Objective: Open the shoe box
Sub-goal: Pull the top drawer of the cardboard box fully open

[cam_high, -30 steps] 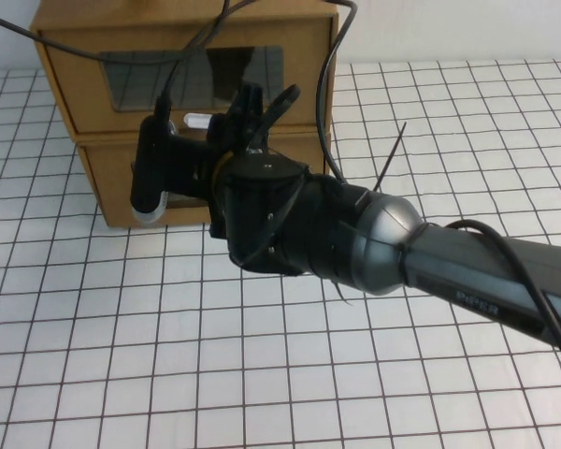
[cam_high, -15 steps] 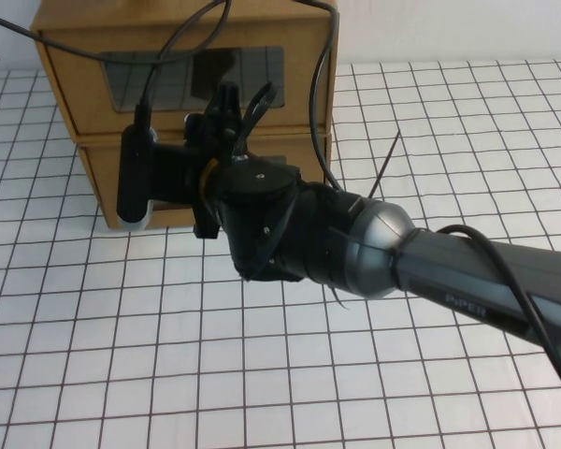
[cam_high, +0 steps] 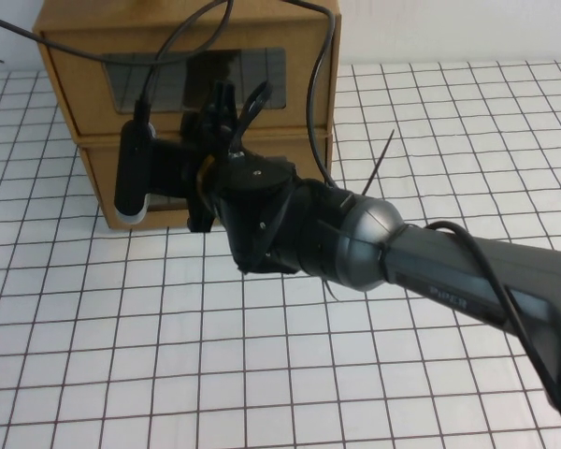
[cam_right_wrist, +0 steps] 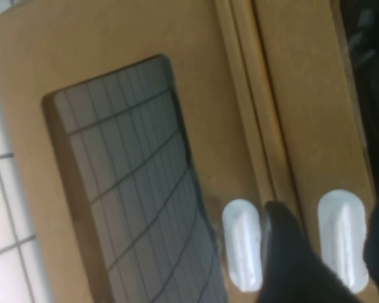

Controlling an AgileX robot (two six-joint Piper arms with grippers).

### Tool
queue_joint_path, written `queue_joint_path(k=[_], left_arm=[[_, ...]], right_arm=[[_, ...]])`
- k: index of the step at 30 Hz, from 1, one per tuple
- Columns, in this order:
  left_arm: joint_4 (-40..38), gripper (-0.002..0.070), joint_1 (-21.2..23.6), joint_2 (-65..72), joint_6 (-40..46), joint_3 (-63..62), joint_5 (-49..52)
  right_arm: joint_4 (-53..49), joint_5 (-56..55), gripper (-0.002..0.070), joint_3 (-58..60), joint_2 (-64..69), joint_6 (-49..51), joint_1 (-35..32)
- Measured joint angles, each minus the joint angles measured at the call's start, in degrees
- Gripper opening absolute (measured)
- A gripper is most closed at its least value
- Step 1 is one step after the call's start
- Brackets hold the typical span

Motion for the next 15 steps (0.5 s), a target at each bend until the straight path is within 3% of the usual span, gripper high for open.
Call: queue_joint_path(k=[15], left_arm=[[-0.5,-0.0002,0.0,0.0,0.0,0.0,-0.1]], right_arm=[[-0.1,0.0,0.0216,-1.3,1.5,0.6,-2.4]])
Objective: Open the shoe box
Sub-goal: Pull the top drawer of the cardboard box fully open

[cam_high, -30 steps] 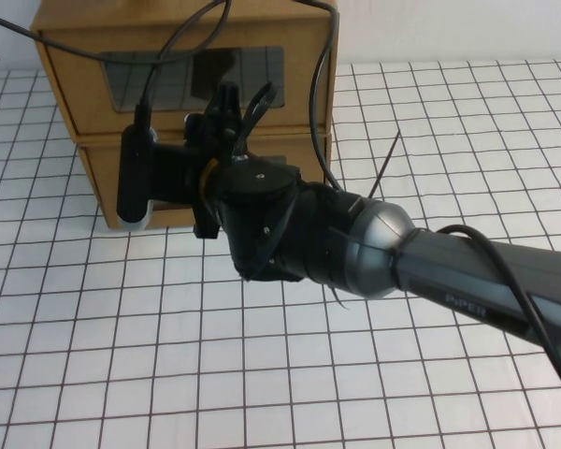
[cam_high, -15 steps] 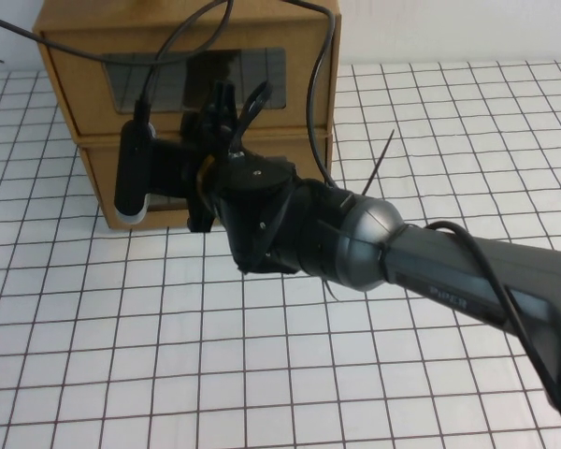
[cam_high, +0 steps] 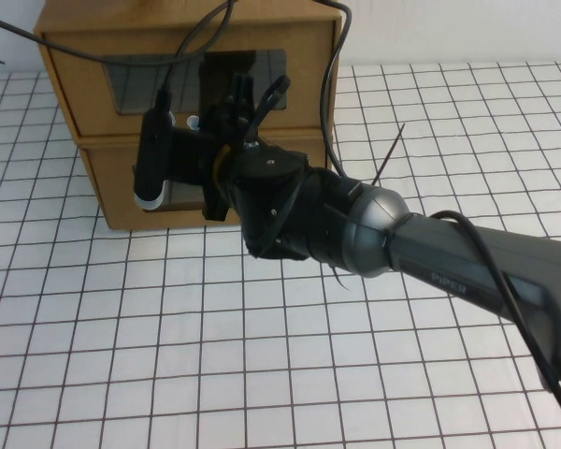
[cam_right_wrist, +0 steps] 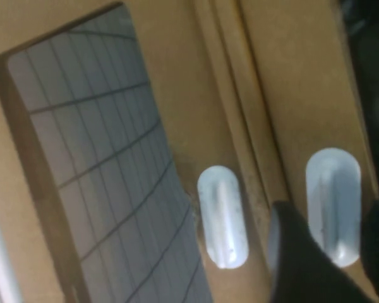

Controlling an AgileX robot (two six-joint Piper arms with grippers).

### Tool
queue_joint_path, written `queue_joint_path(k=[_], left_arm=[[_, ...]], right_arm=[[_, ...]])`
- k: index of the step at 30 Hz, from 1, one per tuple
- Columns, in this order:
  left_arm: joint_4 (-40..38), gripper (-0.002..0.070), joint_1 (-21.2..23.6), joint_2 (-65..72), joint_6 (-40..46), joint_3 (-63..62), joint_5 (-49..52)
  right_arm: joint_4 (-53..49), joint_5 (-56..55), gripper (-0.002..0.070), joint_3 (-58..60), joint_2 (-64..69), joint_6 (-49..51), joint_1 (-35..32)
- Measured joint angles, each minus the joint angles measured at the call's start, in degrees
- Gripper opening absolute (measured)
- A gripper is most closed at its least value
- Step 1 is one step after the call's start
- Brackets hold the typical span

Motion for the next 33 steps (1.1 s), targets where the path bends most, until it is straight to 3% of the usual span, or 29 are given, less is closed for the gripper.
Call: queue_joint_path(k=[33], left_arm=[[-0.2,-0.0002,0.0,0.1,0.1,0.0,0.0]], right_arm=[[-0.3,4.9,0.0183,-0.4,0.4,0.0,2.6]])
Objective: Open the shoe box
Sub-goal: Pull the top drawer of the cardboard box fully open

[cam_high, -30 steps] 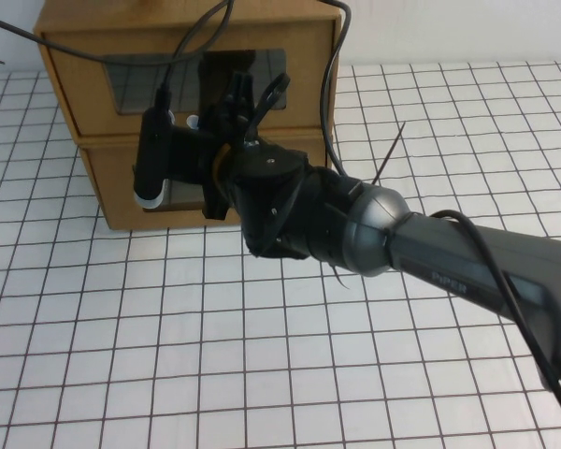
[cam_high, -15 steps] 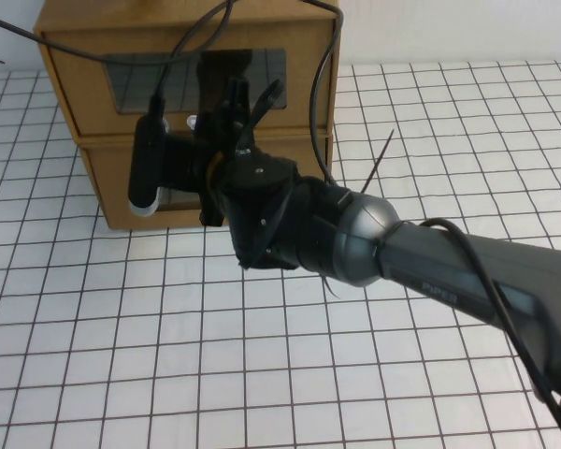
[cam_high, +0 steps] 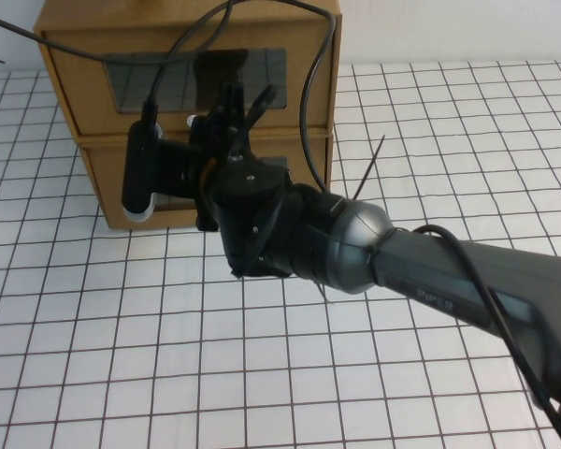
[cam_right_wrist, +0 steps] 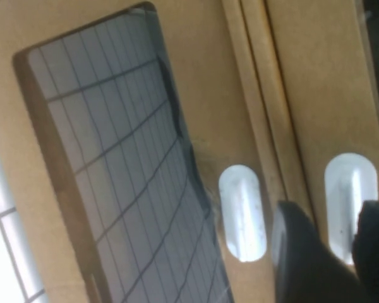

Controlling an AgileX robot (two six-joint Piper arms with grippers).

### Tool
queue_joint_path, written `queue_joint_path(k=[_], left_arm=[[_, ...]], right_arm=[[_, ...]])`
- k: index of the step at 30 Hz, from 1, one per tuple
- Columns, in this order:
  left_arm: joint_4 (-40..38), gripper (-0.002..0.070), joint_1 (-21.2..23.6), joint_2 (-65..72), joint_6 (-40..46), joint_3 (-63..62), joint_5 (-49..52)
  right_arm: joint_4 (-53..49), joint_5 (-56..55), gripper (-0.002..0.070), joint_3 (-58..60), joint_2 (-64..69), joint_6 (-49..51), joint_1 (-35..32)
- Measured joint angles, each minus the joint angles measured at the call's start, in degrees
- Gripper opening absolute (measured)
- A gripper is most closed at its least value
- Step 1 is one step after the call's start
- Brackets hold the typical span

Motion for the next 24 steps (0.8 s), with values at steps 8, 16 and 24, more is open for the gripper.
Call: queue_joint_path(k=[8,16,24], left_arm=[[0.0,-0.0002,0.0,0.0,0.0,0.0,0.0],[0.0,-0.0003,0.0,0.1,0.0,0.0,0.0],[0.0,-0.0002,0.0,0.1,0.0,0.0,0.0]], right_arm=[[0.0,-1.6,0.0182,-0.1,0.0,0.0,-1.8],[0.1,-3.0,0.0181,-0.1,0.0,0.0,-2.4],[0.1,-4.4,0.0181,-0.1,0.4,0.0,-2.4]])
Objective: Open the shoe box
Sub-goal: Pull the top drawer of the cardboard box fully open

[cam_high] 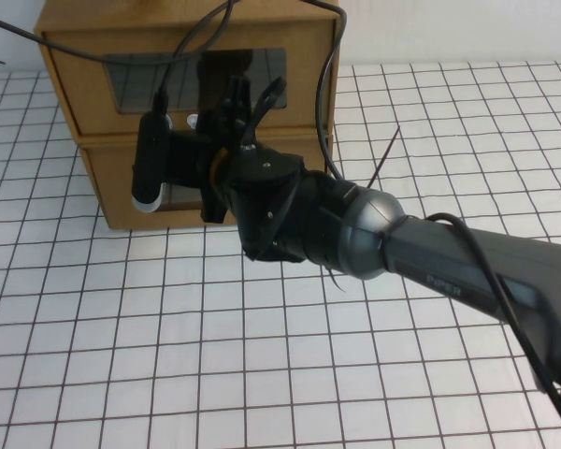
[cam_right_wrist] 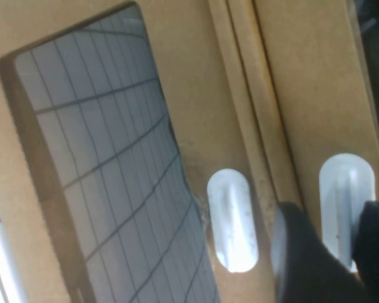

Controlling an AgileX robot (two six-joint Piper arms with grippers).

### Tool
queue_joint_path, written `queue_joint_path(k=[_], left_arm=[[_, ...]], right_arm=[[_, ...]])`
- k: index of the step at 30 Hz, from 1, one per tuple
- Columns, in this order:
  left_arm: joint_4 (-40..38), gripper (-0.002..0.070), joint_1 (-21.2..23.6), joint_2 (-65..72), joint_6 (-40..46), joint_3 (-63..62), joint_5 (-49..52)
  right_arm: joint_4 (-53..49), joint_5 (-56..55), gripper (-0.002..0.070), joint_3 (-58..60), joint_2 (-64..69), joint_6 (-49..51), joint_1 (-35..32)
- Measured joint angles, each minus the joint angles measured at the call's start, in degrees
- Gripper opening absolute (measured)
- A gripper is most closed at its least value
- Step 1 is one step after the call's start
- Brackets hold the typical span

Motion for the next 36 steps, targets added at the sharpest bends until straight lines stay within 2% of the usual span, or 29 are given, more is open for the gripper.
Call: queue_joint_path(k=[9,16,21,36], left_arm=[[0.0,-0.0002,0.0,0.0,0.0,0.0,-0.1],[0.0,-0.0002,0.0,0.0,0.0,0.0,-0.1],[-0.1,-0.0002,0.0,0.0,0.0,0.0,-0.1],[-1.4,-0.0002,0.0,0.3,0.1,0.0,-0.2]], right_arm=[[-0.7,0.0,0.0169,-0.1,0.2,0.0,0.0],[-1.6,0.0,0.0062,-0.3,0.2,0.0,0.0],[-2.2,0.3,0.0017,-0.3,0.2,0.0,0.0],[-2.7,3.5,0.0011,-0.3,0.4,-1.7,0.9]])
